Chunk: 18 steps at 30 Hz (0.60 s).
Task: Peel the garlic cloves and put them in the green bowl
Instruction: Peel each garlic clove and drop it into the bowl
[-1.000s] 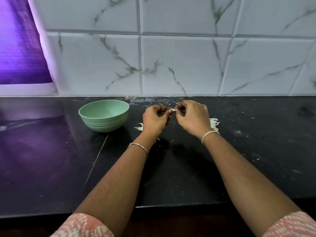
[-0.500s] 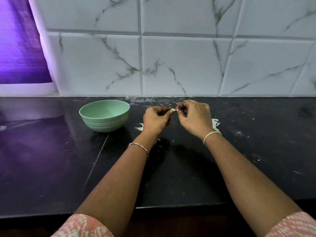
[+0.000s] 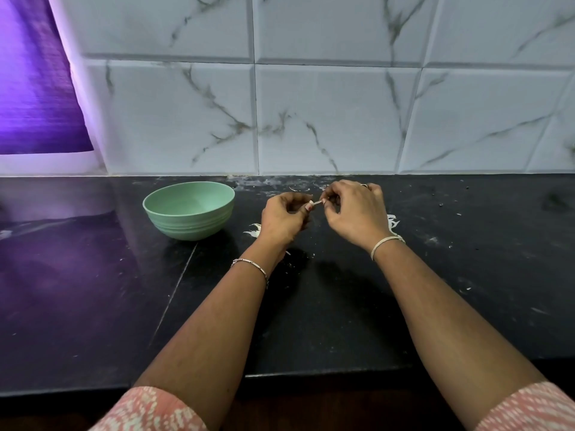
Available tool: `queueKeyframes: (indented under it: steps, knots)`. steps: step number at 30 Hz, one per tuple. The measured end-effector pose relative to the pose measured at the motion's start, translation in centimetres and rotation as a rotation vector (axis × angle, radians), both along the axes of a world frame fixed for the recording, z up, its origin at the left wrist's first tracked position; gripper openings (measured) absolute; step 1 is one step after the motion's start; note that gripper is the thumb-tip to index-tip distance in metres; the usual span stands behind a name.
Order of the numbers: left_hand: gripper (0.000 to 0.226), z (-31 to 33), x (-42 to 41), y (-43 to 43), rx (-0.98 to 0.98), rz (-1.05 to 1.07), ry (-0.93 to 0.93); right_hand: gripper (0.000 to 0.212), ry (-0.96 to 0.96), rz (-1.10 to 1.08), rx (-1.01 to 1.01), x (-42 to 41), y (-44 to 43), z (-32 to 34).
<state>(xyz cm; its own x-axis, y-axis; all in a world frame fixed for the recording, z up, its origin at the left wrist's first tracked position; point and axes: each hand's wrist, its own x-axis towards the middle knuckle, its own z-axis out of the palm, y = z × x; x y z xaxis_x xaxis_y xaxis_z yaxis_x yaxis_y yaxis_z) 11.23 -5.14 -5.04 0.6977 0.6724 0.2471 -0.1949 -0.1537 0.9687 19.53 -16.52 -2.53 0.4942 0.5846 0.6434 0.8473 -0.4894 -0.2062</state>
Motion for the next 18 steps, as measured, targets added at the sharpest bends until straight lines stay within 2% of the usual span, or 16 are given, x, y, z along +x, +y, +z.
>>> queueKeyframes:
  steps: [7, 12, 18]
  knots:
    - [0.017, 0.2, -0.5, -0.6, -0.112, -0.120, -0.011, 0.014, 0.017, -0.188, 0.061, 2.1, -1.9, 0.7]
    - [0.012, 0.4, -1.0, -0.7, -0.222, -0.192, -0.026, 0.017, 0.122, -0.281, -0.132, 3.9, -3.7, 0.6]
    - [0.013, 0.2, -1.0, -0.5, -0.241, -0.217, -0.009, 0.011, 0.163, -0.318, -0.123, 4.3, -3.8, 0.4]
